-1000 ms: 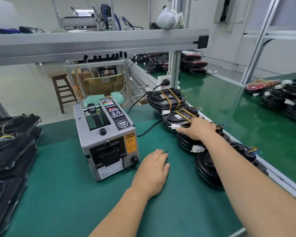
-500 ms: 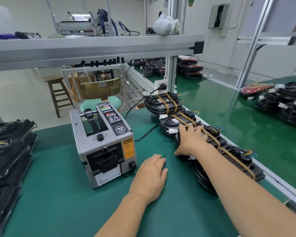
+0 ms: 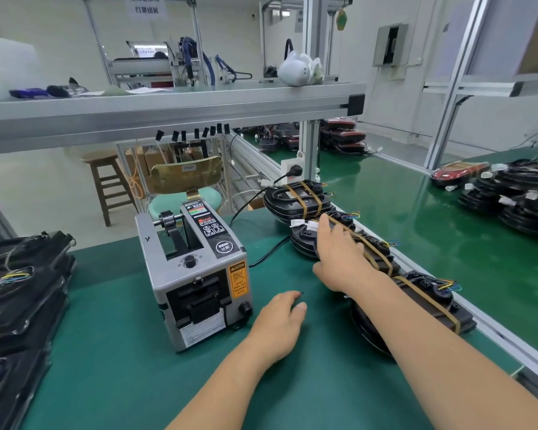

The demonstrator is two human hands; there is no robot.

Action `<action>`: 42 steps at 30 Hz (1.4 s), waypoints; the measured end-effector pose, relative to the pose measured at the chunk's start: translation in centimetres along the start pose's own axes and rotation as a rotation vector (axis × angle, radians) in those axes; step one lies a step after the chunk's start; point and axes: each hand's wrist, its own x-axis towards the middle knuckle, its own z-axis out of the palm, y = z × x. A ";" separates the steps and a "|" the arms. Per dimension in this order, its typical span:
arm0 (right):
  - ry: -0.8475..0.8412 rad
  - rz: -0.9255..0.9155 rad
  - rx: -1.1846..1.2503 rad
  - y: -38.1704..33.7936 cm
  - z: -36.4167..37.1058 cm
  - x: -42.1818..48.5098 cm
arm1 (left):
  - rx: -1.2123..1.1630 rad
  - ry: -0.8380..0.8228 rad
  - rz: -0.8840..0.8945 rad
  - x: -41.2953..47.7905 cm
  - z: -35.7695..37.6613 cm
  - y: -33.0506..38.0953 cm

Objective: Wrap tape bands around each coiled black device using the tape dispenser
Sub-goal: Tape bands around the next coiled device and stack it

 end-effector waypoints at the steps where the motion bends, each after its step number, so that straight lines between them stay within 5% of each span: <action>1: 0.018 -0.016 0.023 -0.5 -0.3 -0.4 | -0.090 0.007 -0.028 -0.2 -0.2 0.2; 7: 0.088 -0.096 0.092 -3.7 -0.9 -3.7 | -0.987 0.016 -0.218 -1.5 -2.5 2.4; 10: 0.134 -0.118 0.112 -5.5 -0.6 -5.6 | -1.198 -0.016 -0.199 -2.4 -4.3 3.4; 22: 0.280 -0.304 0.272 -10.9 2.4 -13.5 | -1.122 -0.119 -0.062 -7.3 -9.5 1.4; 27: 0.472 -0.413 0.638 -13.5 4.1 -16.4 | -1.095 -0.062 -0.053 -9.7 -10.1 -0.9; 32: 0.392 -0.469 0.887 -15.1 5.8 -18.8 | -1.065 -0.073 -0.065 -11.8 -11.1 -3.3; 38: 0.364 -0.557 0.929 -16.2 6.6 -19.3 | -0.913 -0.054 -0.074 -13.9 -13.5 -6.2; 42: 0.551 -0.607 0.874 -15.3 6.1 -17.5 | -0.819 0.037 -0.028 -15.1 -14.7 -7.6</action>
